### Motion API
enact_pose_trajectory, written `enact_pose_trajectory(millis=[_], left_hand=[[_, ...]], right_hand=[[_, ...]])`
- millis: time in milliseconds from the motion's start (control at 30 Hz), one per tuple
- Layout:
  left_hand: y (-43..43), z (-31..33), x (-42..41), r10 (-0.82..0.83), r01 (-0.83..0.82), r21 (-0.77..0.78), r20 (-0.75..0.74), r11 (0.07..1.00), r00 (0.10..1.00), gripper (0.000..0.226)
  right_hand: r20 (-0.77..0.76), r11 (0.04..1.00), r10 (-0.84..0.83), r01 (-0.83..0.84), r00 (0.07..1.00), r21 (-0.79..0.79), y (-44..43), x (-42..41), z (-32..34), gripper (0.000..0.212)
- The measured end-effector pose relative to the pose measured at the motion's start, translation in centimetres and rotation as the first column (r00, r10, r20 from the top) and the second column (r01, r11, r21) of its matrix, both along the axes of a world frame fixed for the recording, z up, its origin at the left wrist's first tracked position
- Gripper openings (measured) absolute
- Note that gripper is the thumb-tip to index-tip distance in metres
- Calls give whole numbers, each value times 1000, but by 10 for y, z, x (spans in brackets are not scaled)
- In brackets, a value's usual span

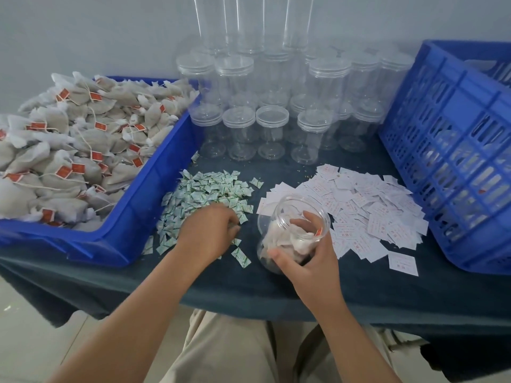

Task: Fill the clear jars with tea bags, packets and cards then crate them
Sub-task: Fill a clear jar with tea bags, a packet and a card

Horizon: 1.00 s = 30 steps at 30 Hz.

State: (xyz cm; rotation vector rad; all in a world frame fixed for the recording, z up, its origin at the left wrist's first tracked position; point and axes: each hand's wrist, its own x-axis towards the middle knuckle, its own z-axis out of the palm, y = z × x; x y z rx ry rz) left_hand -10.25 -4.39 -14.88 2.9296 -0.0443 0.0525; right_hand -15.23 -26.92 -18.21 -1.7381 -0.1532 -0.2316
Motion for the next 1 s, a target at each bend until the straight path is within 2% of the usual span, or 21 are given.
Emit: enact_pose_trajectory(millis=[133,200,267,333,367,400,433,500,533,567,600,633,700,733,767,800,867,933,1000], left_hand=[[2,-7,0,62,-47,-133,105,990,993,9],[1,5,-3,132,-75,-332,155,940,979,13],[-6,34,-11,225,-67,-599,193,798,955,14],[-18,68,-22,226,82,-752,297,655,928,9],[-27,85,-29,162,178,-751,355,636,921,8],[-36,97,-34,62,247,-703,382,667,922,10],[-44,105,-36,-53,282,-604,368,746,928,16],[-60,110,-34,-268,328,-244,248,913,931,35],[-64,107,-31,-331,360,-140,193,923,924,37],[-67,103,-28,-364,388,-157,161,908,917,36],[-68,98,-26,-352,390,-274,178,879,919,33],[-68,95,-25,-262,340,-446,228,828,938,31],[-64,80,-17,53,207,-707,327,676,943,27],[-63,71,-10,166,133,-753,307,645,937,25],[-63,64,-1,196,55,-747,244,663,950,22],[-63,56,7,143,7,-680,165,733,976,17],[-67,36,19,-59,60,-451,16,890,998,11],[-81,18,25,-219,196,-238,-75,951,973,13],[-94,9,28,-269,261,-100,-73,960,960,13]], right_hand=[[-16,1000,5,-5,1000,1,-1,-1,1,85],[-27,1000,13,-12,1000,7,0,-2,3,85],[-30,1000,24,-24,999,5,0,-3,4,87],[-21,1000,28,-28,999,-11,1,-4,4,88],[-15,999,30,-30,999,-18,2,-5,5,88],[-1,999,33,-33,999,-25,4,-6,5,86],[24,999,36,-35,999,-36,5,-6,6,83],[85,997,51,-45,995,-65,5,-4,7,78],[100,996,61,-53,993,-74,4,-4,7,77],[105,995,64,-56,992,-77,4,-3,6,78],[104,996,57,-49,993,-76,3,-3,5,80],[104,997,35,-29,994,-66,3,-4,3,84],[121,999,-47,49,991,-8,2,-6,-1,88],[132,995,-98,94,986,42,1,-7,-3,90],[138,985,-149,135,979,104,1,-8,-3,90],[137,969,-198,173,971,174,-1,-9,-2,88],[149,934,-288,243,946,263,-7,-11,-1,82],[182,922,-351,304,919,241,-17,-13,-2,83],[197,921,-371,332,908,201,-29,-13,-3,85]])
